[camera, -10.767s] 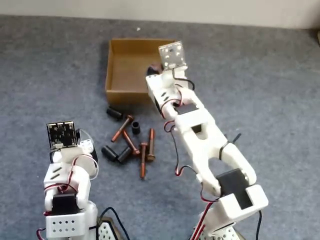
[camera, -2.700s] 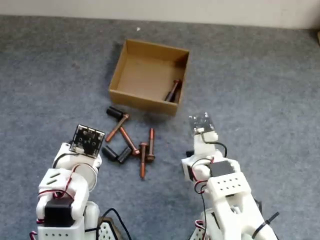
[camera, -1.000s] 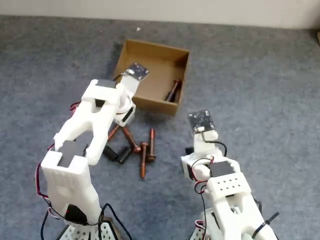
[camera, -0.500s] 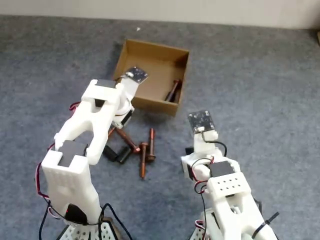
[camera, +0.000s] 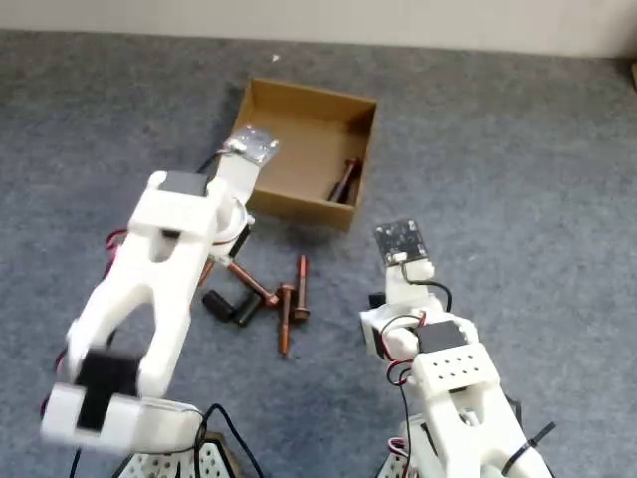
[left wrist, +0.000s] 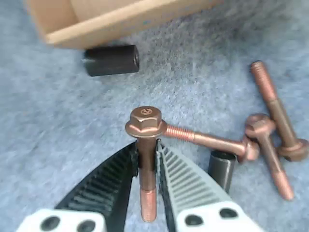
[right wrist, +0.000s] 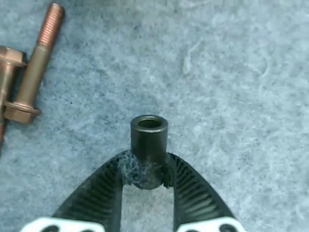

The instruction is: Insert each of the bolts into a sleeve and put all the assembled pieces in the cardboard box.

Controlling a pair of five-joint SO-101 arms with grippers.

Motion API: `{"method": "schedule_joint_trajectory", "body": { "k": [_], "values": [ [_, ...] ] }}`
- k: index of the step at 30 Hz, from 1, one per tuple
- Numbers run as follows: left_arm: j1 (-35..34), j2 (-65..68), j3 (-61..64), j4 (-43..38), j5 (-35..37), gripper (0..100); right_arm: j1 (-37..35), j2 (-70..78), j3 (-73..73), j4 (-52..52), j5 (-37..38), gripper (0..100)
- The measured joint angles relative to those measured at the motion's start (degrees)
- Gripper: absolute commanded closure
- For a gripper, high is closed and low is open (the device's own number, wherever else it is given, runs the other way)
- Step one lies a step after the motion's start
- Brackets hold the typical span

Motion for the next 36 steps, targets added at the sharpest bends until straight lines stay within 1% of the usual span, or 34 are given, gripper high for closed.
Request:
{"method": "schedule_joint_trajectory", "body": {
  "k": [4, 7, 12, 14, 20, 24, 31, 36],
  "values": [
    [0.0, -12.0, 5.5, 0.0, 0.0, 100, 0.0, 0.0, 0.0, 0.0, -0.1, 99.3],
    [0.0, -19.4, 8.6, 0.0, 1.3, 100, -1.2, 0.0, 0.0, 0.0, -2.9, 99.3],
    [0.0, -29.5, 13.1, 0.0, 11.7, 100, -1.7, -0.5, 0.0, -1.9, -9.8, 99.3],
    [0.0, -33.1, 15.0, 0.0, 14.4, 100, -2.4, -0.7, 0.0, -3.3, -11.7, 99.3],
    [0.0, -44.9, 18.6, 0.1, 20.1, 100, -6.0, -1.8, 0.0, -4.1, -12.8, 99.3],
    [0.0, -53.5, 22.9, -0.3, 22.3, 100, -8.6, -9.1, 0.0, -4.1, -12.9, 99.3],
    [0.0, -66.8, 33.1, -6.7, 28.1, 100, -13.9, -27.6, 1.2, -4.5, -12.9, 99.3],
    [0.0, -73.6, 35.3, -9.8, 32.4, 100, -16.9, -34.5, 7.8, -10.9, -12.9, 99.3]
  ]
}}
